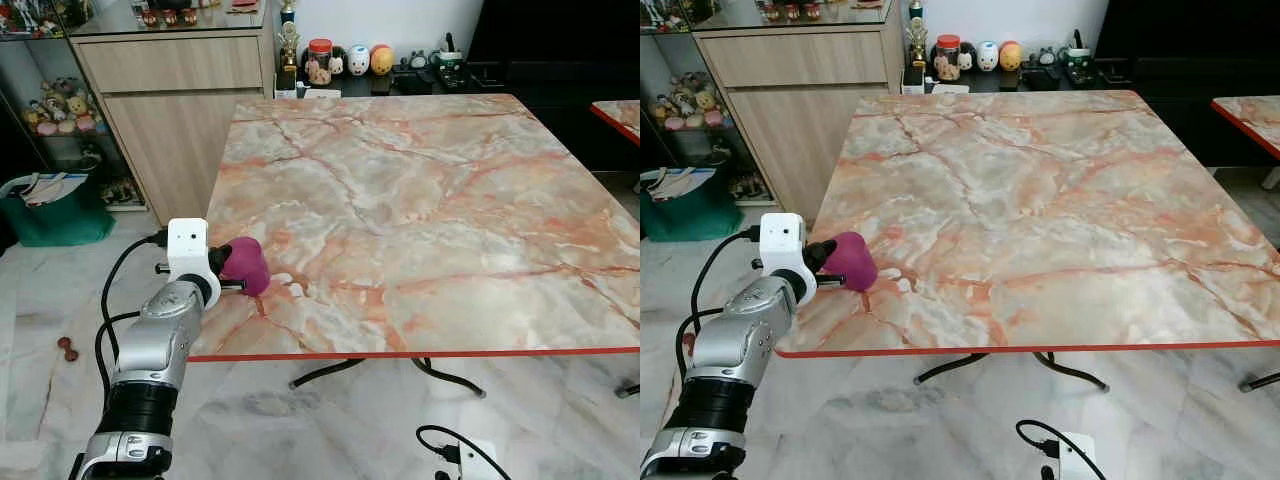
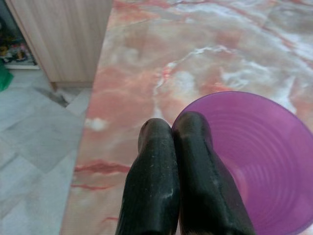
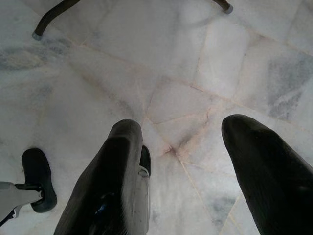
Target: Setting the table
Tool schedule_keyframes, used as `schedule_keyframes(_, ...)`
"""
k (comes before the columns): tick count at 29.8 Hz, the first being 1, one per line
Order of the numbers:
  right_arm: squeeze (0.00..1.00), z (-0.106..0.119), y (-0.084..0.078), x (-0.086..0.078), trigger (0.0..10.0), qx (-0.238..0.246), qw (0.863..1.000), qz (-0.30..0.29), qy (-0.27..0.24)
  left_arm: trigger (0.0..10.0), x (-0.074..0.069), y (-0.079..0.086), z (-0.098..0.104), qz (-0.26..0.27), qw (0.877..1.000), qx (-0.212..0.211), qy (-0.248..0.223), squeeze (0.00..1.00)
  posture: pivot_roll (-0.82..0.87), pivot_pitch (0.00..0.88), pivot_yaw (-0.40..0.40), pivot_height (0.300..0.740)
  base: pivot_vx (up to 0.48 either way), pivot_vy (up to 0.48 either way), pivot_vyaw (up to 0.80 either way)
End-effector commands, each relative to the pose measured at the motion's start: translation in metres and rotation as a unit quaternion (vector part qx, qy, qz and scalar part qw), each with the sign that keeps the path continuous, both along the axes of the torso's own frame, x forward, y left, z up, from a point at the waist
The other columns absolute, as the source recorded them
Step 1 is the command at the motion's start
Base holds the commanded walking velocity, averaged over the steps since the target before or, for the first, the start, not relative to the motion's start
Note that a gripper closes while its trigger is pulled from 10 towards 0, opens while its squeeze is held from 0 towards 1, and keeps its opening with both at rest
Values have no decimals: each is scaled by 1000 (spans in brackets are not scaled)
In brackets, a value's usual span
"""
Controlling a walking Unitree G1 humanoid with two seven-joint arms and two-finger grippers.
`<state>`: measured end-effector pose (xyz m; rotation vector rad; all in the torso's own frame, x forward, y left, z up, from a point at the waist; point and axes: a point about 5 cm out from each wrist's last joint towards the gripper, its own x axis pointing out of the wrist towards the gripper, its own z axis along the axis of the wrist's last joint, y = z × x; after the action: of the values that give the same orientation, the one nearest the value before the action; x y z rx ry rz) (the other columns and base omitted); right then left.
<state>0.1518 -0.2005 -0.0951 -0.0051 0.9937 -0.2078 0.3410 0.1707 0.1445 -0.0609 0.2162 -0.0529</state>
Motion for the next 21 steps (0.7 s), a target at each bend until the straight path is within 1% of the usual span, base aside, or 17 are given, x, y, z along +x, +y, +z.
schedule_keyframes(1,0,-2,-3,-6,10000,1,1000,-6,11,0,0,-5,8,-10,1000,-7,-22,0,58,0,-8,740,0,0,0)
schedule_keyframes(2,0,-2,-3,-6,10000,0,1000,-7,11,0,-1,-9,17,-19,997,-34,-60,0,58,0,-8,740,0,0,0)
schedule_keyframes(3,0,-2,-3,-6,10000,0,1000,-7,11,0,-1,-9,17,-19,997,-34,-60,0,58,0,-8,740,0,0,0)
schedule_keyframes(5,0,-2,-4,-6,10000,-1,1000,-7,10,0,-1,-11,23,-25,995,-49,-81,0,58,0,-11,740,0,0,0)
schedule_keyframes(6,0,-2,-4,-5,10000,-2,1000,-7,10,1333,-1,-13,28,-27,992,-68,-101,0,59,0,-11,740,0,0,0)
schedule_keyframes(7,0,-2,-4,-5,10000,-3,1000,-7,10,1333,-2,-13,30,-27,991,-74,-106,0,59,0,-11,740,0,0,0)
schedule_keyframes(8,0,-2,-4,-5,10000,-3,1000,-7,9,4510,-2,-13,32,-26,990,-78,-111,0,59,0,-11,740,0,0,0)
schedule_keyframes(9,0,-2,-4,-5,10000,-3,1000,-8,9,10000,-2,-14,33,-26,990,-80,-116,0,59,0,-11,740,0,0,0)
schedule_keyframes(12,0,-1,-5,-5,10000,-6,1000,-8,8,10000,-4,-13,37,-13,986,-87,-141,0,56,0,-12,740,0,0,0)
schedule_keyframes(16,0,-1,-5,-3,10000,-10,1000,-7,7,10000,-7,-11,39,-1,983,-79,-163,0,55,0,-13,740,0,0,0)
schedule_keyframes(18,0,2,-5,3,10000,-17,1000,-8,1,10000,-10,-12,42,0,981,-55,-184,0,55,0,-15,740,0,0,0)
schedule_keyframes(21,0,3,-5,6,10000,-22,1000,-8,-2,10000,-12,-14,42,-4,980,-38,-195,0,51,0,-19,740,0,0,0)
